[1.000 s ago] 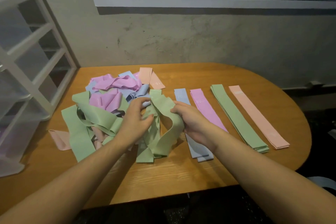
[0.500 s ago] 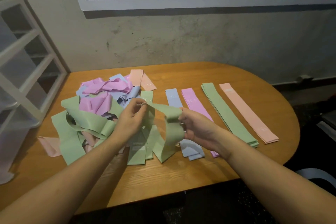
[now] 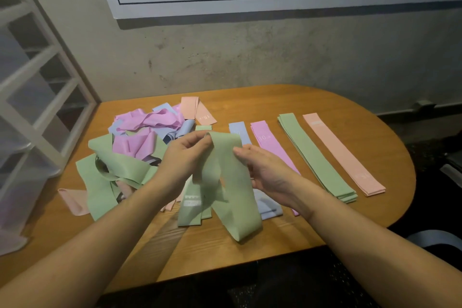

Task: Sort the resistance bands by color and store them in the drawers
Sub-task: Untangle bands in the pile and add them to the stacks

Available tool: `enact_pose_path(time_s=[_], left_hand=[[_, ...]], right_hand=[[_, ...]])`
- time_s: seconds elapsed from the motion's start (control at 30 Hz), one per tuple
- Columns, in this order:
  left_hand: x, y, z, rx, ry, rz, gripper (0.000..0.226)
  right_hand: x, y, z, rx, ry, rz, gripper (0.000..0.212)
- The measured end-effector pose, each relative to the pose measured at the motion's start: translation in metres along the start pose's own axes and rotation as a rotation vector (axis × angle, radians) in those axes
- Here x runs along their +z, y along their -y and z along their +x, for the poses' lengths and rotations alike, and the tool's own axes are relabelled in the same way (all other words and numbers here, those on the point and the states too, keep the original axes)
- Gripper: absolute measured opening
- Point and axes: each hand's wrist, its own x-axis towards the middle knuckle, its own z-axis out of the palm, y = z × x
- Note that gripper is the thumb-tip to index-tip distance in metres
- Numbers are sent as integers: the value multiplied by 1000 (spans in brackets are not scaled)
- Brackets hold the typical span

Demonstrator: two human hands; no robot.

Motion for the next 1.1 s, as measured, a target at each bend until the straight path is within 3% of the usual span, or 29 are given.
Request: enact_pose_path(time_s=[0.1,0.37,0.53,0.7,0.9,1.1], left_hand=[[5,-1,-2,-92,73,-61,24],[21,5,-12,-293,229,-231,36],[23,6,-13,-283,204,-365,47],[30,4,-22,-231,301,-268,41],[39,10,-17,-158,113,-223,29],[43,1,-6,-219,81,-426,29]], right_hand=[[2,5,3,-95,-45,91,13],[5,12,0,-206,-57,148,23],[2,5,3,-236,-134,81,25],[1,-4,7,-319,-257,22,27],[7,-8,9,-358,-324,-96,25],[8,-8,9,-236,-276,-24,36]])
